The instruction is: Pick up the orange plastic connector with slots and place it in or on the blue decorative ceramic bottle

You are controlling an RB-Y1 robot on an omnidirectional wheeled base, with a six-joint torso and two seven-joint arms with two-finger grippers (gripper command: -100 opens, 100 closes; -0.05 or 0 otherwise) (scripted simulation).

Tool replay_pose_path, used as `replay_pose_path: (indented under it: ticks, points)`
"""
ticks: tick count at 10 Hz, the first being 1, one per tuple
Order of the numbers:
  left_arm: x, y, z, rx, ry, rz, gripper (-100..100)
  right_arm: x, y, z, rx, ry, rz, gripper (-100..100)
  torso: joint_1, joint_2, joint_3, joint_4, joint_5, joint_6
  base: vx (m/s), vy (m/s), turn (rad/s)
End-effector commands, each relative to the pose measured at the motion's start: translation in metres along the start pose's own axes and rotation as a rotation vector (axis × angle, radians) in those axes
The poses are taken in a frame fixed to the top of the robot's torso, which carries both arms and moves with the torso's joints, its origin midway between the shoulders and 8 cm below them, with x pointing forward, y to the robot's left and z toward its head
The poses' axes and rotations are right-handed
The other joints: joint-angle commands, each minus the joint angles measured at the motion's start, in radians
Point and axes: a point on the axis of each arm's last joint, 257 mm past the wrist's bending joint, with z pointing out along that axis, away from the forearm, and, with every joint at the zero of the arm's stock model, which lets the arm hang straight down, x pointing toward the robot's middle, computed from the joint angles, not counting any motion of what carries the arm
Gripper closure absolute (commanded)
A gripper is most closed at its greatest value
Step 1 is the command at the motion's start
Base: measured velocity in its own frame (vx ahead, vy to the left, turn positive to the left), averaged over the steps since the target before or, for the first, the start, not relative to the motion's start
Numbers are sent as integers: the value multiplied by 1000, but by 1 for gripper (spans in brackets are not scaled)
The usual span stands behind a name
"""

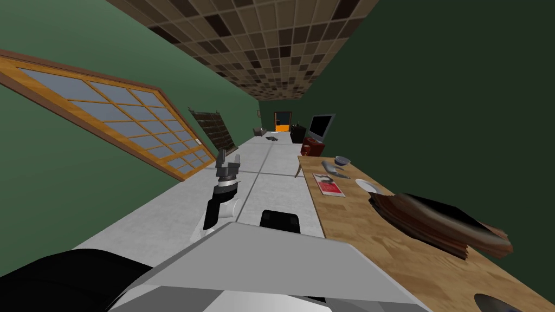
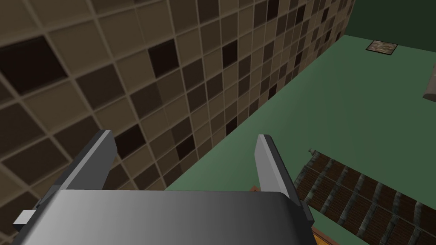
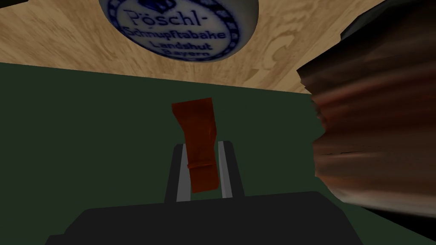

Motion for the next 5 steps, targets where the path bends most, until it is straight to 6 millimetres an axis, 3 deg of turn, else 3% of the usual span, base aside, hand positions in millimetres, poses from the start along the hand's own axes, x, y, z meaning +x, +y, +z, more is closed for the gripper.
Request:
replay_pose_path:
  ticks: [1,3,4,5]
  points:
    - [0,0,0,0,0,0,0,-6,1,-2,-9,-1,25,100,0,0,0,0,0,0,-108,-98,45]
    - [0,0,0,0,0,0,0,-8,1,-1,-9,-2,31,100,-3,0,0,0,0,1,-72,-93,28]
    - [0,0,0,0,0,0,0,-10,1,-1,-10,-4,29,-100,0,-3,-1,0,-1,1,-8,-12,-2]
    - [0,0,0,0,0,0,0,-10,1,-1,-10,-4,29,-100,3,-5,-3,-1,0,0,0,0,0]
